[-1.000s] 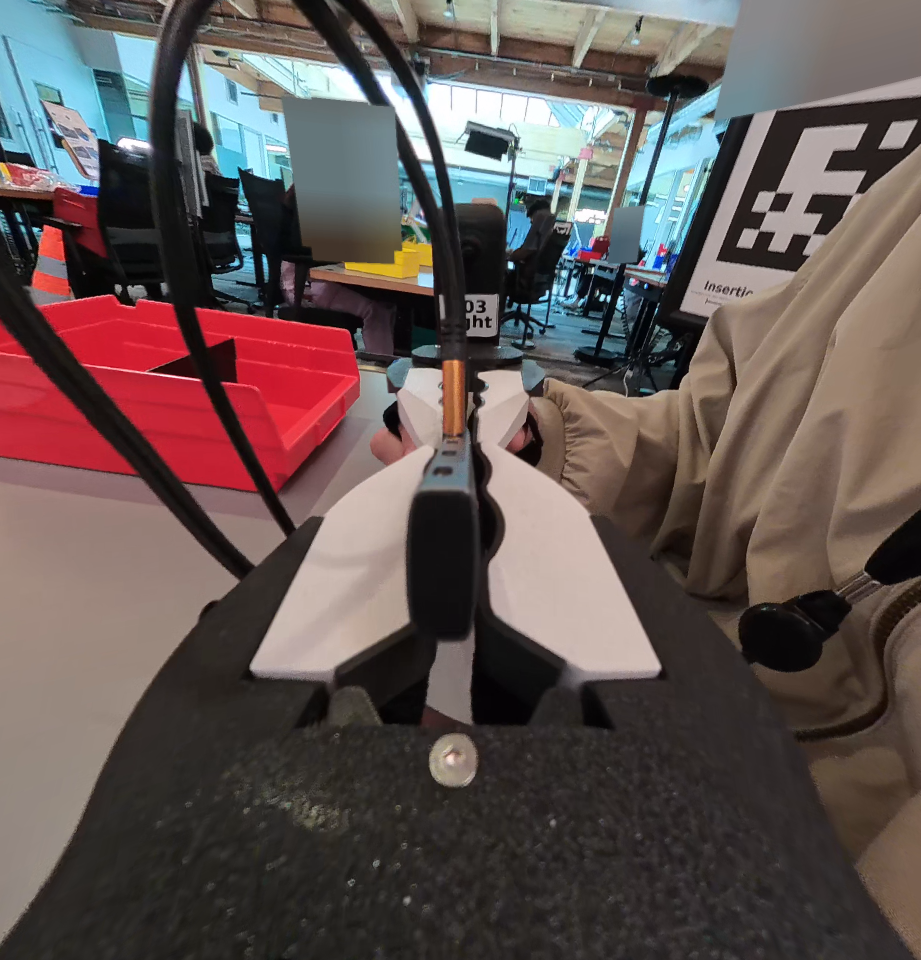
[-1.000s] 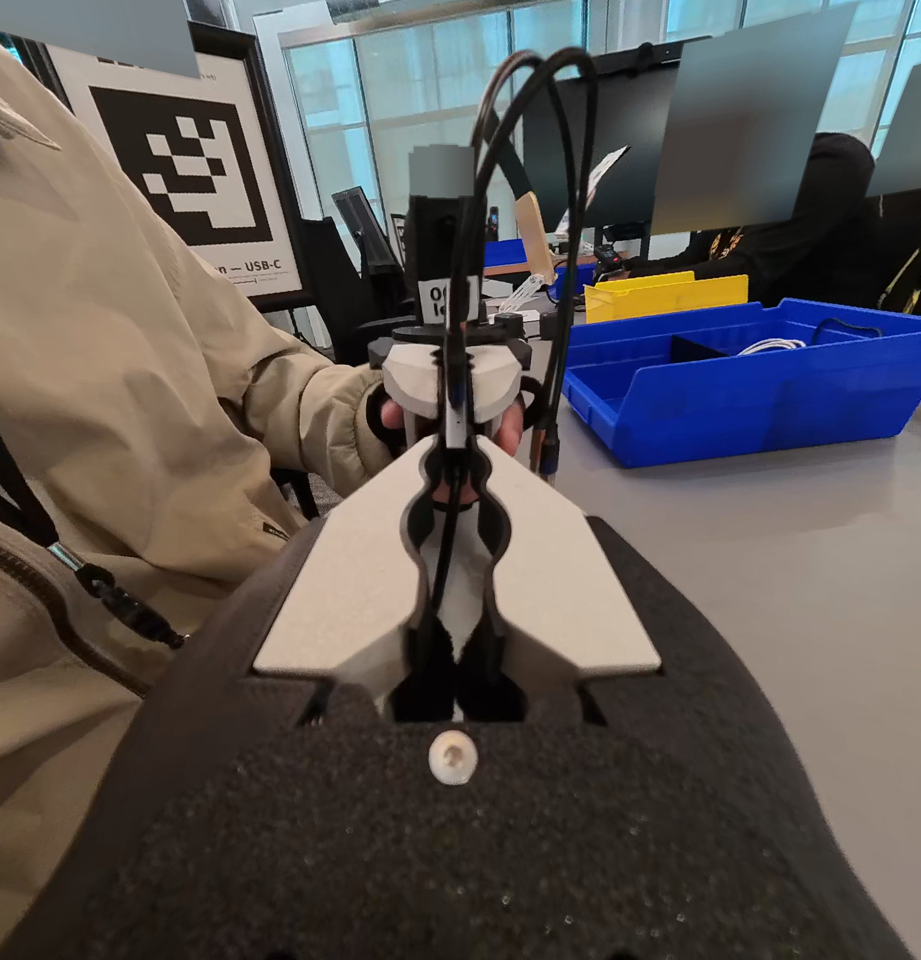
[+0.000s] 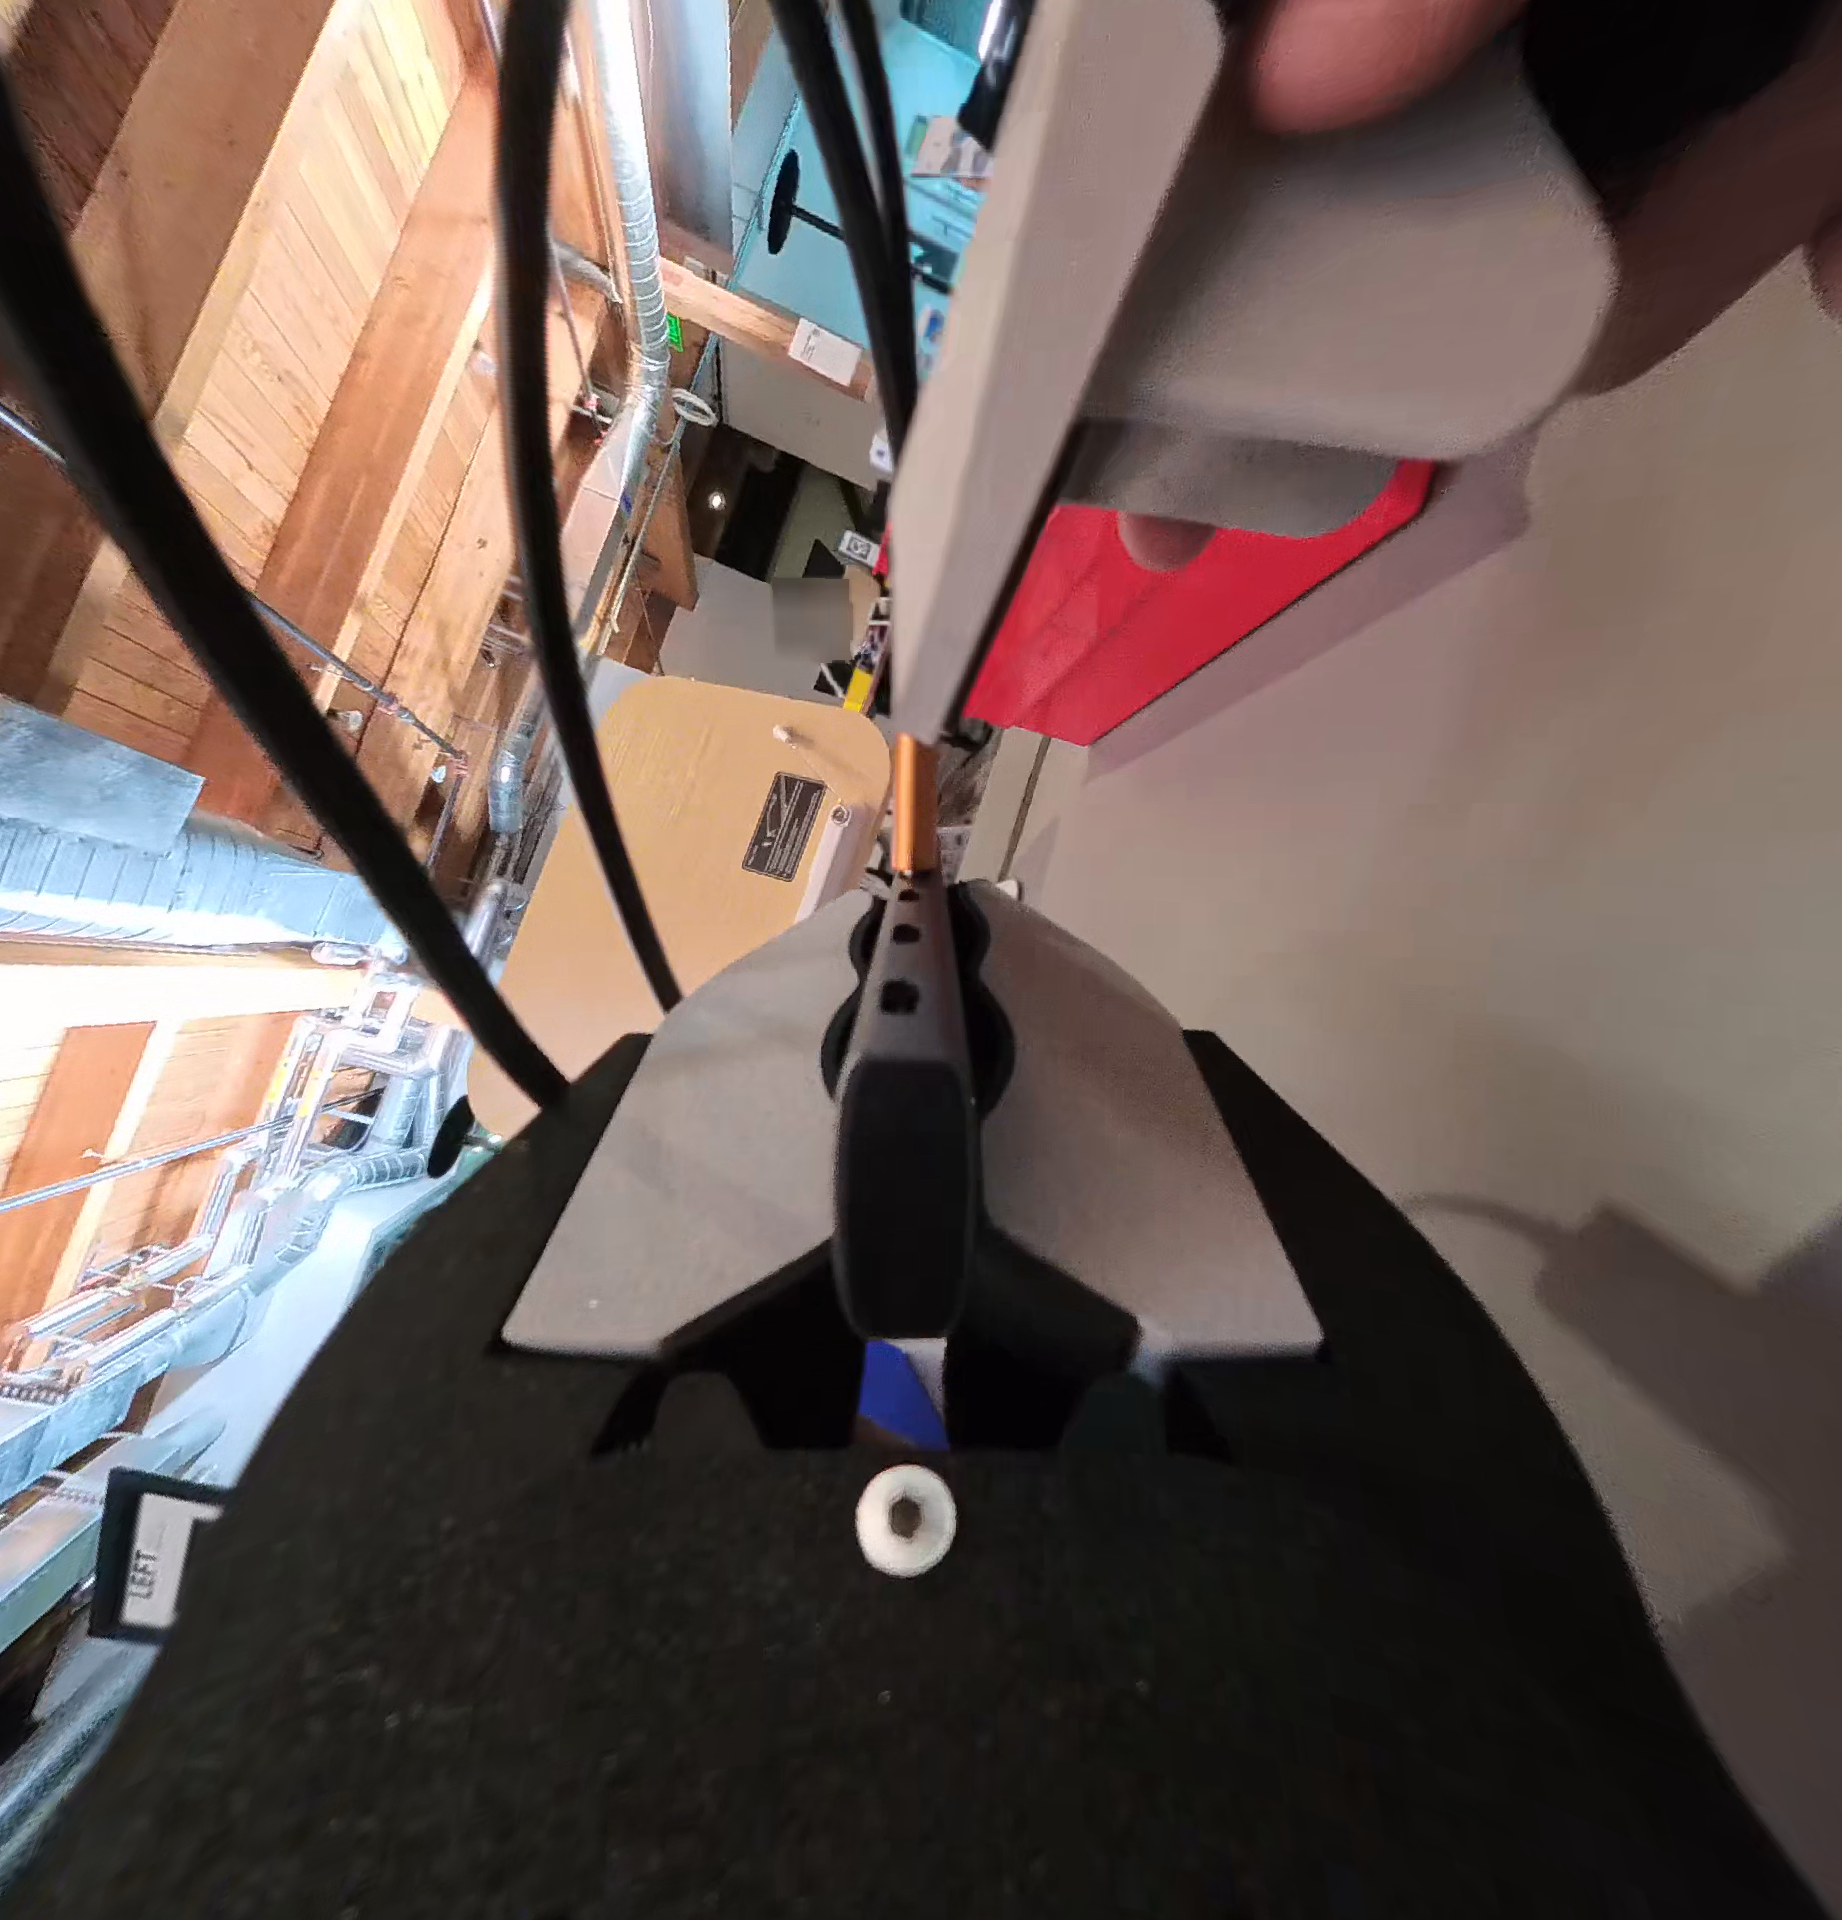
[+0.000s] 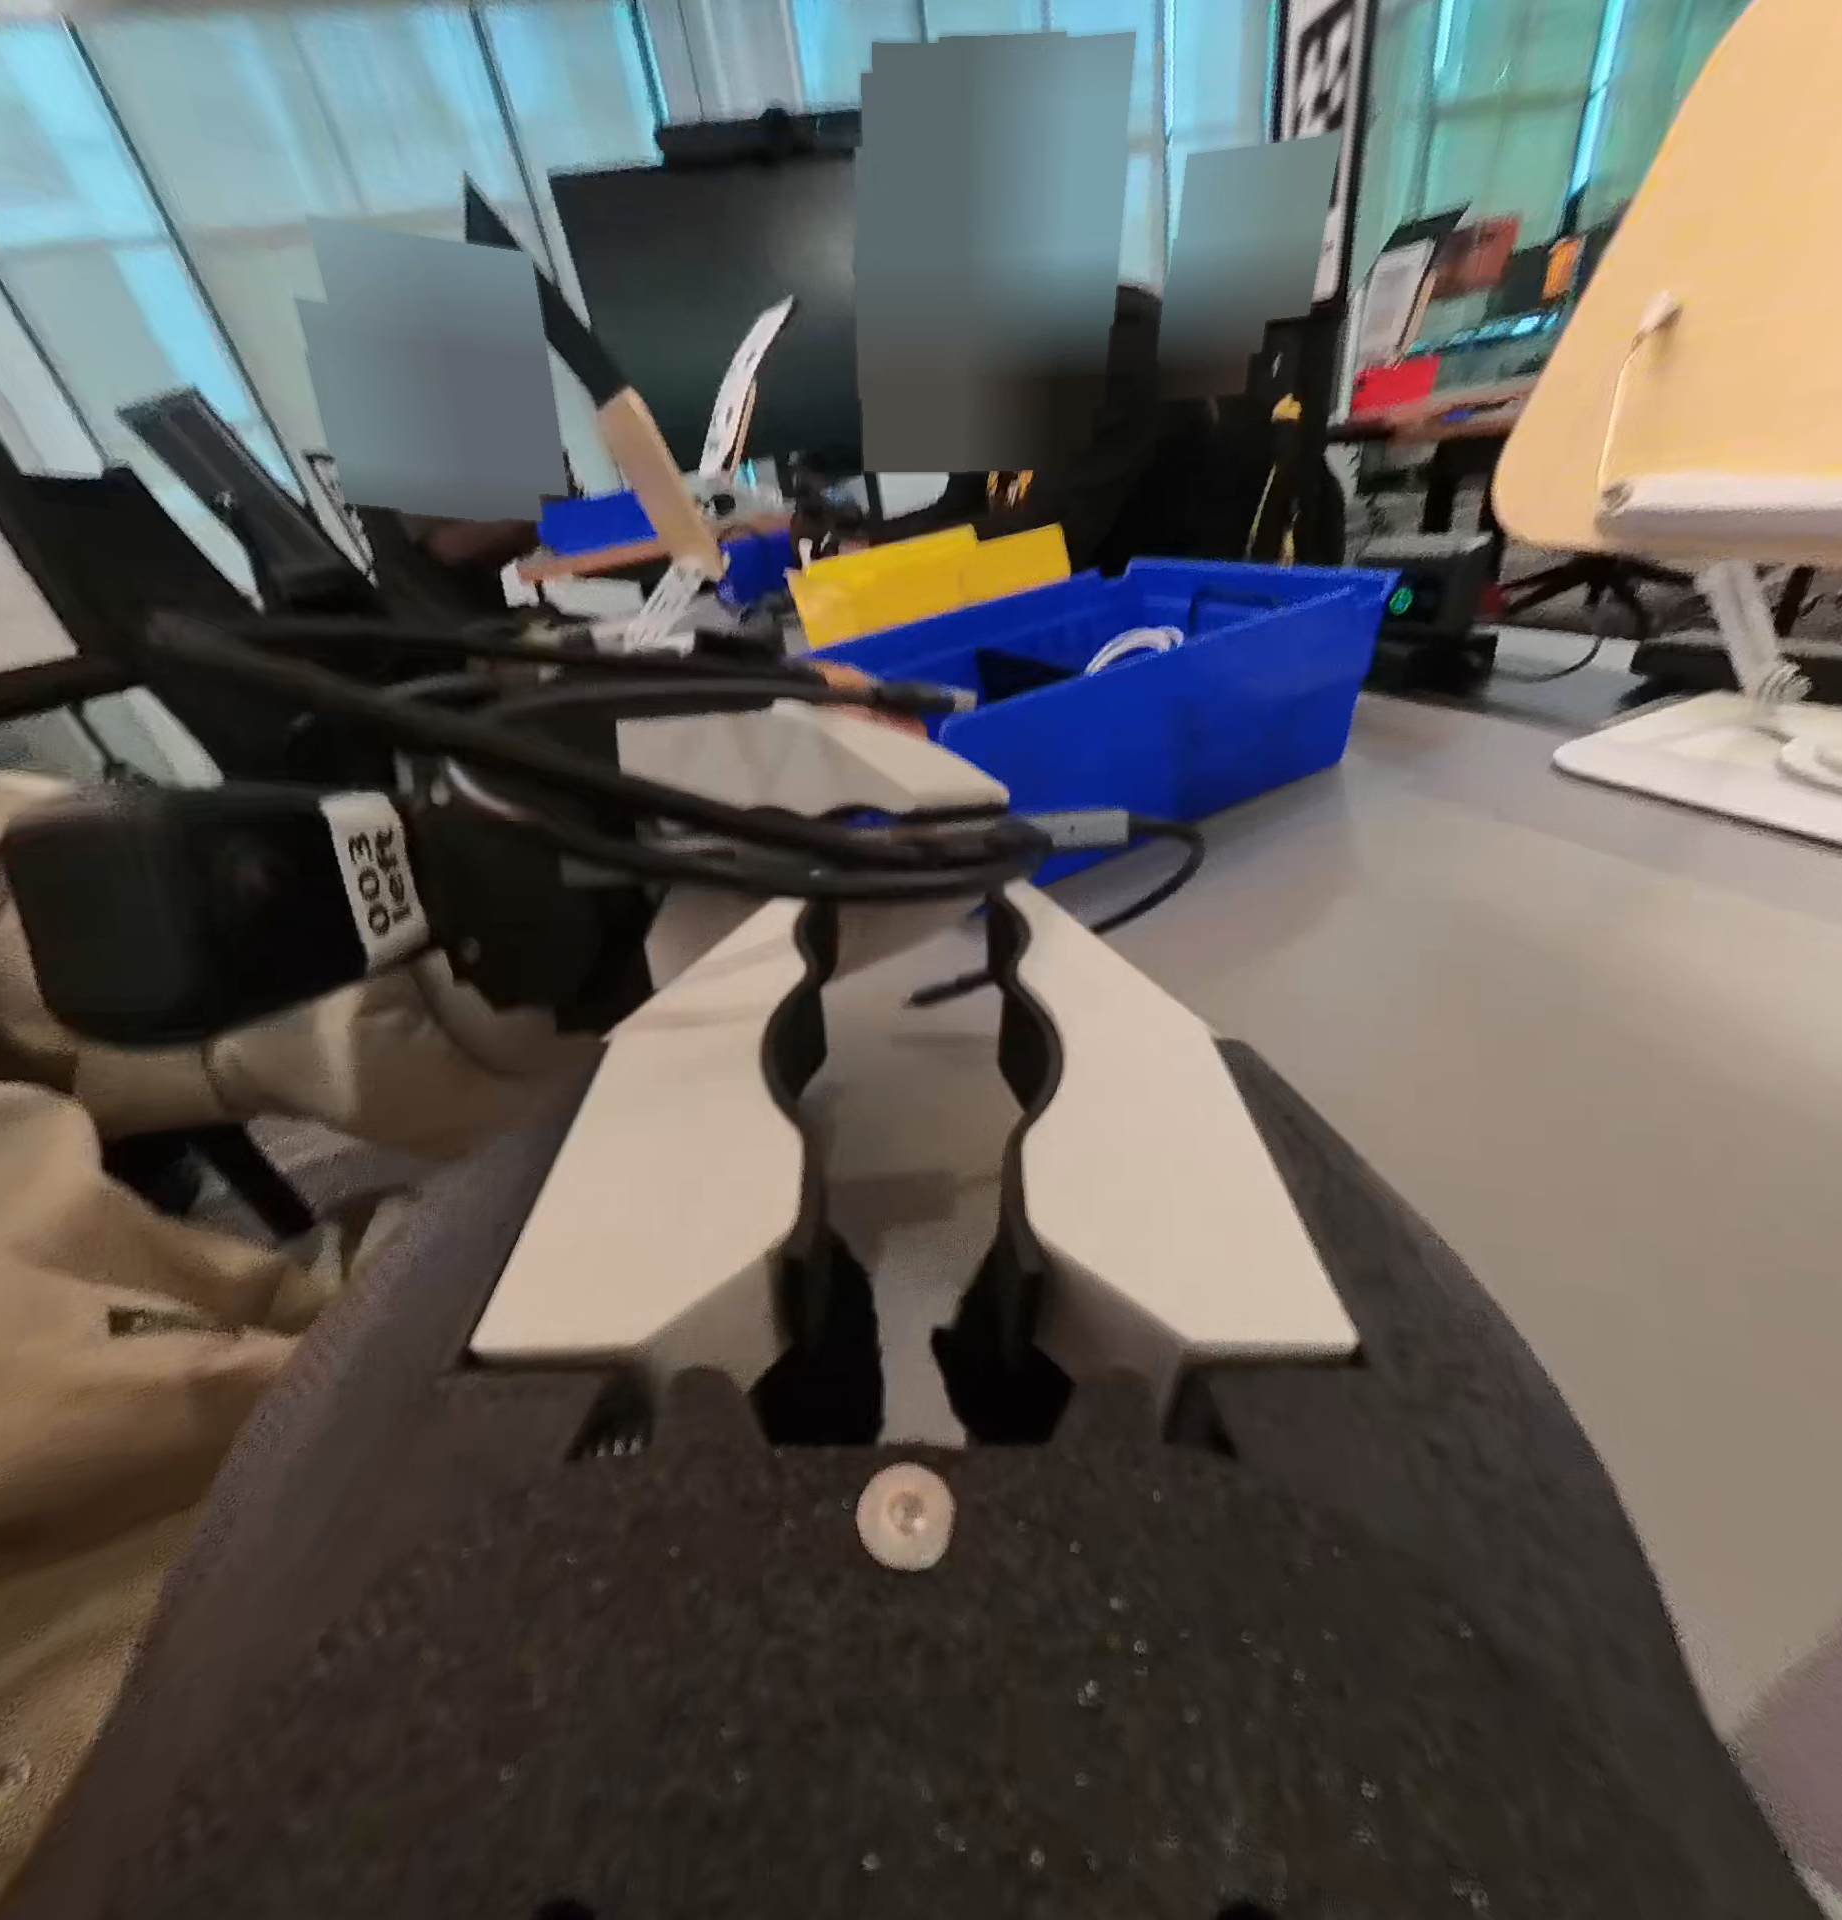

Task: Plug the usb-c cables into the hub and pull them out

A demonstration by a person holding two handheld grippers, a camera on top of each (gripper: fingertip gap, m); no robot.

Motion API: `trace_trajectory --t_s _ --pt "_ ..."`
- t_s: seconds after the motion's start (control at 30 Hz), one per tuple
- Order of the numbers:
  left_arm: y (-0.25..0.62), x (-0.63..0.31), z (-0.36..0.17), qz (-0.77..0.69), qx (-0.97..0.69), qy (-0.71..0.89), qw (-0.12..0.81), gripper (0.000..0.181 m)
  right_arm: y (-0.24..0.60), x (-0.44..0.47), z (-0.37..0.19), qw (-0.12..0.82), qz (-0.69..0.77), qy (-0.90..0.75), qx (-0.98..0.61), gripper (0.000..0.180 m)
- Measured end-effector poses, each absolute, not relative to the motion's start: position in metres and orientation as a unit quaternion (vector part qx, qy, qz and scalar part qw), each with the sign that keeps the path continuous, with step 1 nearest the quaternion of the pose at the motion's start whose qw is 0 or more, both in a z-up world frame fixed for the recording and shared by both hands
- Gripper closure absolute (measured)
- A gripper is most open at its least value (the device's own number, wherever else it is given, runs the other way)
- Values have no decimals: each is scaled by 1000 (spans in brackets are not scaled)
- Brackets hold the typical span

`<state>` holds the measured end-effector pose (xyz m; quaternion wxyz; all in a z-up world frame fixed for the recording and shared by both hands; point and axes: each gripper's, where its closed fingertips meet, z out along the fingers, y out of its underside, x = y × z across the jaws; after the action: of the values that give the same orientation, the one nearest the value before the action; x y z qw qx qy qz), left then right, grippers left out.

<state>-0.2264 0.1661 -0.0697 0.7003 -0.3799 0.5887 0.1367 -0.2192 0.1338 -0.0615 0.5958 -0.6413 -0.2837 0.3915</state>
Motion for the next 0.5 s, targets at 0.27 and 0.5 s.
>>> trace_trajectory --t_s 0.27,0.5 --pt "160 -218 -74 114 -402 583 697 170 135 -226 -56 613 391 -273 -630 159" --pt "165 -219 -83 115 -436 583 675 170 142 -223 -68 593 369 -282 -657 168"
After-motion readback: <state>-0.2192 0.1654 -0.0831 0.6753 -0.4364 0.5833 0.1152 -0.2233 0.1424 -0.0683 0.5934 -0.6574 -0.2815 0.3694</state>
